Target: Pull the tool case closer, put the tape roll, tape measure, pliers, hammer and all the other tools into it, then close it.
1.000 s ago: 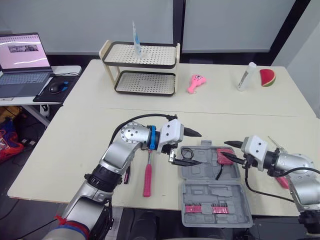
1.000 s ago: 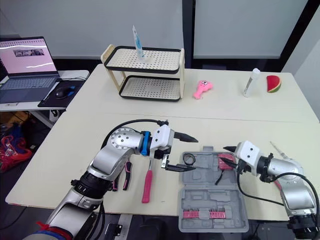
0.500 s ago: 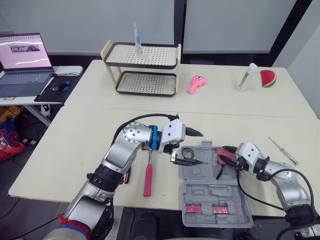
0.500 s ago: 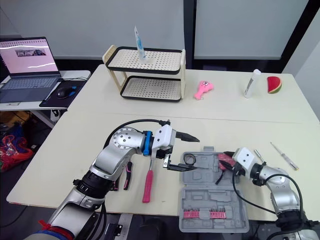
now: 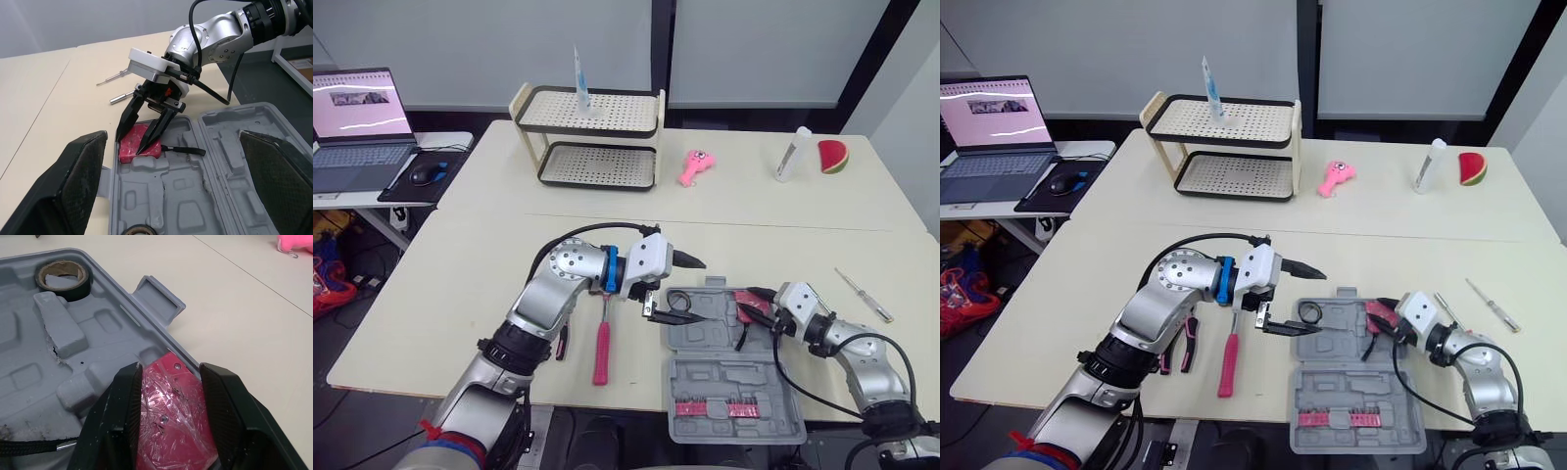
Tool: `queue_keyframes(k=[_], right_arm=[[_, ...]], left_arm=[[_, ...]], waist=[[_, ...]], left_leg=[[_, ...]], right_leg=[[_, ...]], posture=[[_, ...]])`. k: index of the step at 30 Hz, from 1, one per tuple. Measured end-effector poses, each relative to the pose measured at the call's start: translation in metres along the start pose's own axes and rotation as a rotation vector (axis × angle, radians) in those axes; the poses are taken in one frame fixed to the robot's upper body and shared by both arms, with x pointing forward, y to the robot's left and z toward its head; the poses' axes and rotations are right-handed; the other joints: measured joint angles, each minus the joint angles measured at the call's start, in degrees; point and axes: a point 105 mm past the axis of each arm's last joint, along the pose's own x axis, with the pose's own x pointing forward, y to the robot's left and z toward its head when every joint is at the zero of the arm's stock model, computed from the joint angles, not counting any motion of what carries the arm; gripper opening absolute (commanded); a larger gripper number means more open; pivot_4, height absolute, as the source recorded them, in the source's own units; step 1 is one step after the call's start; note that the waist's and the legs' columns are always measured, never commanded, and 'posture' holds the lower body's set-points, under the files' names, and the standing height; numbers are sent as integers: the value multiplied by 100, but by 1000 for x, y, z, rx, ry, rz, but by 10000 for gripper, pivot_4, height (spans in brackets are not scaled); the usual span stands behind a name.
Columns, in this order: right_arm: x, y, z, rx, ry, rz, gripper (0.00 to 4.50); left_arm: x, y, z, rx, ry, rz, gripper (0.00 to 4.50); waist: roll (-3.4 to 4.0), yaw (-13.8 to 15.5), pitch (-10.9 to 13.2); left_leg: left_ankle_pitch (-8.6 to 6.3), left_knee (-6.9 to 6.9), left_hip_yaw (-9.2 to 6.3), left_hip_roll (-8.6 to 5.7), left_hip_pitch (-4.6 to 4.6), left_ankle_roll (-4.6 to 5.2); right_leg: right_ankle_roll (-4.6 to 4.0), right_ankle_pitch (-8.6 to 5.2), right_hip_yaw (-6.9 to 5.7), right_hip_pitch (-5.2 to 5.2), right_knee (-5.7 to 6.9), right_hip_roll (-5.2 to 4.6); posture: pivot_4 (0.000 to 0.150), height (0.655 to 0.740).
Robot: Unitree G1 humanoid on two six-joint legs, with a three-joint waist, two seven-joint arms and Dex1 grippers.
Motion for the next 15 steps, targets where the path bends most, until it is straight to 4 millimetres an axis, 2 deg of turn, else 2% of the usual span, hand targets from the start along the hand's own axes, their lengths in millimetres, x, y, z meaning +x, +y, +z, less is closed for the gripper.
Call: queue_keyframes(k=[3, 6, 8, 9, 12, 15], right_arm=[[0, -1, 4, 12, -7, 0, 19534], [-6, -2, 9, 40, 11, 9, 19534], [-11, -4, 20, 45, 7, 12, 19534], [-14, -7, 31, 33, -12, 15, 19534], [-29, -25, 67, -10, -75, -9, 25024], [-60, -51, 93, -56, -65, -45, 30990]], left_arm=[[-2, 1, 0, -3, 3, 5, 45000], [-20, 10, -1, -4, 13, 63, 45000], [-36, 17, 1, -10, 10, 118, 45000], [-47, 21, 2, -18, 14, 152, 45000], [-81, 33, 2, -7, 46, 258, 45000], [-140, 38, -14, -70, 141, 413, 45000]], waist=[[0, 2, 0], [10, 4, 6], [25, 4, 15], [30, -3, 19], [35, -9, 21], [37, -17, 23]], left_leg=[[0, 0, 1, 0, -2, 0], [0, 0, -2, 0, -15, 0], [0, 1, -1, -1, -38, 0], [0, 1, 2, -1, -49, 0], [0, -3, 1, -1, -52, 0], [0, -7, 2, -1, -50, 0]], right_leg=[[0, 0, 1, -2, 0, 0], [0, 0, -1, -14, 1, 0], [0, 0, 1, -39, 3, -1], [0, 0, 4, -53, 7, -1], [0, 0, 0, -58, 6, -1], [0, 0, 0, -60, 6, -1]], posture=[[1500, 7400], [1500, 7400], [1500, 7400], [1500, 7400], [1500, 7400], [1500, 7400]])
